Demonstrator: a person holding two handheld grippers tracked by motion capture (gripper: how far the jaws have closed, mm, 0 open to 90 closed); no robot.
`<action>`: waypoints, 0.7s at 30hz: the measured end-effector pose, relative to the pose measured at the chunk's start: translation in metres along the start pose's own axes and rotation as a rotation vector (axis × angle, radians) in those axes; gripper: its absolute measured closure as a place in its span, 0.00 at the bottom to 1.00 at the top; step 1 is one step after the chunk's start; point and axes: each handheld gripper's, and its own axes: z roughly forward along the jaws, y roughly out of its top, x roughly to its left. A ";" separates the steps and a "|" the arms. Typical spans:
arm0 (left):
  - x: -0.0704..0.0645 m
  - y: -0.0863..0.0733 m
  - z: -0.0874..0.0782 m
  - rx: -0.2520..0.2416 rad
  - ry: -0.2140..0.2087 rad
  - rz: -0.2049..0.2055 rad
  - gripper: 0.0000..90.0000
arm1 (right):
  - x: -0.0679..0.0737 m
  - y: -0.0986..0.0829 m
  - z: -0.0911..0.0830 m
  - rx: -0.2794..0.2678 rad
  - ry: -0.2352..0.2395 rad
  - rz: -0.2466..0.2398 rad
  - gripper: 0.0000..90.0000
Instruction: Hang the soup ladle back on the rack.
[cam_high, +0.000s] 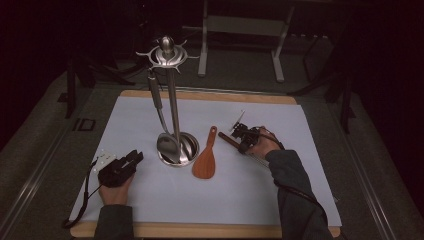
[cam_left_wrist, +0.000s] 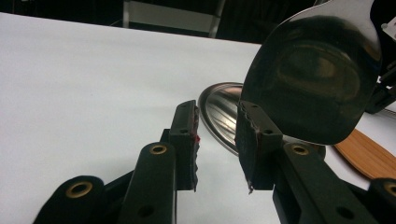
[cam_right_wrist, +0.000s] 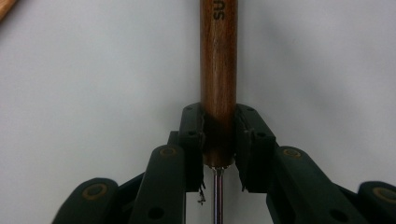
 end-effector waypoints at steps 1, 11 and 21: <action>0.000 0.000 0.000 0.000 0.000 0.000 0.77 | 0.000 0.000 0.000 0.008 0.008 0.002 0.83; 0.000 0.000 0.000 0.001 0.000 -0.002 0.77 | -0.001 0.001 0.002 0.035 0.016 0.004 0.82; 0.001 0.000 0.001 0.005 -0.001 -0.006 0.76 | 0.000 -0.007 -0.004 -0.028 0.025 0.003 0.82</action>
